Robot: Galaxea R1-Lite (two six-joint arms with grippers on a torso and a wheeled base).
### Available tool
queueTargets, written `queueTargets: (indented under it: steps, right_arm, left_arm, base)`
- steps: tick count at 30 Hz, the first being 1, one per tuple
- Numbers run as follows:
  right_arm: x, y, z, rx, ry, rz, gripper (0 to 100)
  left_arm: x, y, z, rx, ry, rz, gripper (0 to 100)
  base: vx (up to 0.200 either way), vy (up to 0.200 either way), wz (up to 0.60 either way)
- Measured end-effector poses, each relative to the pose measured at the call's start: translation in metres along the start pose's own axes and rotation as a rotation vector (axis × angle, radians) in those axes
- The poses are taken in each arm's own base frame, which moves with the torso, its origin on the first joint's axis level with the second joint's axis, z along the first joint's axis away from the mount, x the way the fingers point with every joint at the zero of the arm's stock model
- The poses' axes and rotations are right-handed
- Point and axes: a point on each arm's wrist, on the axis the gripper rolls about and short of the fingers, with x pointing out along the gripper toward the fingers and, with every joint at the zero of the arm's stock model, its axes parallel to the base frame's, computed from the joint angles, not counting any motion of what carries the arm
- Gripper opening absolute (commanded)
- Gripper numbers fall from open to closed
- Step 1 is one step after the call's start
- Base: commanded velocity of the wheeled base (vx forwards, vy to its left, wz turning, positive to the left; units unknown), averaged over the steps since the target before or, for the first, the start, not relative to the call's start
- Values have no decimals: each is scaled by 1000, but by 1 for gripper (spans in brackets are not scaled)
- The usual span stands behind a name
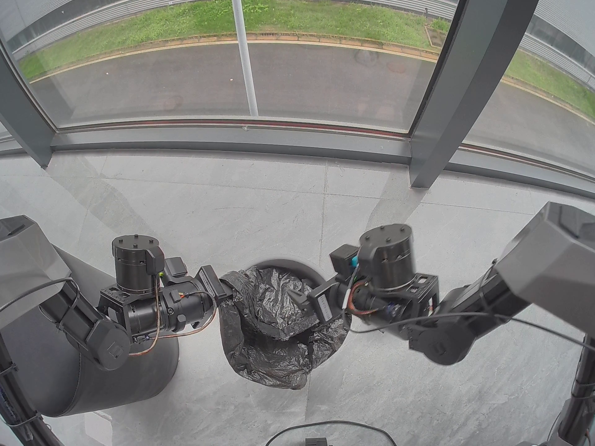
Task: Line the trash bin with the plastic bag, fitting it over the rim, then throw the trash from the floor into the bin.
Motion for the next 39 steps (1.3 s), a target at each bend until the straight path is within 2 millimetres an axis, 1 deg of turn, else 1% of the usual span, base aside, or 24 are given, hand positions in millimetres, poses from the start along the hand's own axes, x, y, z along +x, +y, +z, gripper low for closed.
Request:
queueTargets:
  steps: [1, 2, 4, 8, 13, 20, 26, 31, 39]
  right_arm:
    - [4, 6, -4, -11, -10, -3, 100]
    - [12, 17, -10, -37, -45, -3, 100]
    - [18, 23, -16, -58, -60, -3, 100]
    - [30, 44, -39, -135, -41, -8, 100]
    - [35, 56, -57, -200, 1, 3, 100]
    - [35, 60, -69, -243, 36, 15, 100]
    - [32, 55, -78, -303, 70, 13, 100]
    - [30, 50, -78, -328, 74, 7, 100]
    - [23, 51, -73, -369, 69, 14, 100]
  left_arm:
    - [0, 0, 0, 0, 1, -1, 0]
    - [0, -1, 0, 2, 4, -5, 0]
    - [1, -1, 0, 2, 7, -7, 0]
    - [1, -2, 0, 4, 14, -14, 0]
    - [4, -5, -3, 13, 25, -25, 0]
    - [10, -9, -5, 23, 34, -39, 0]
    - [15, -9, -4, 25, 38, -43, 0]
    - [17, -10, -4, 26, 39, -45, 0]
    - [16, -11, -3, 29, 34, -50, 0]
  base:
    - [0, 0, 0]
    - [0, 0, 0]
    - [0, 0, 0]
    - [0, 0, 0]
    - [0, 0, 0]
    - [0, 0, 0]
    - [0, 0, 0]
    - [0, 0, 0]
    - [0, 0, 0]
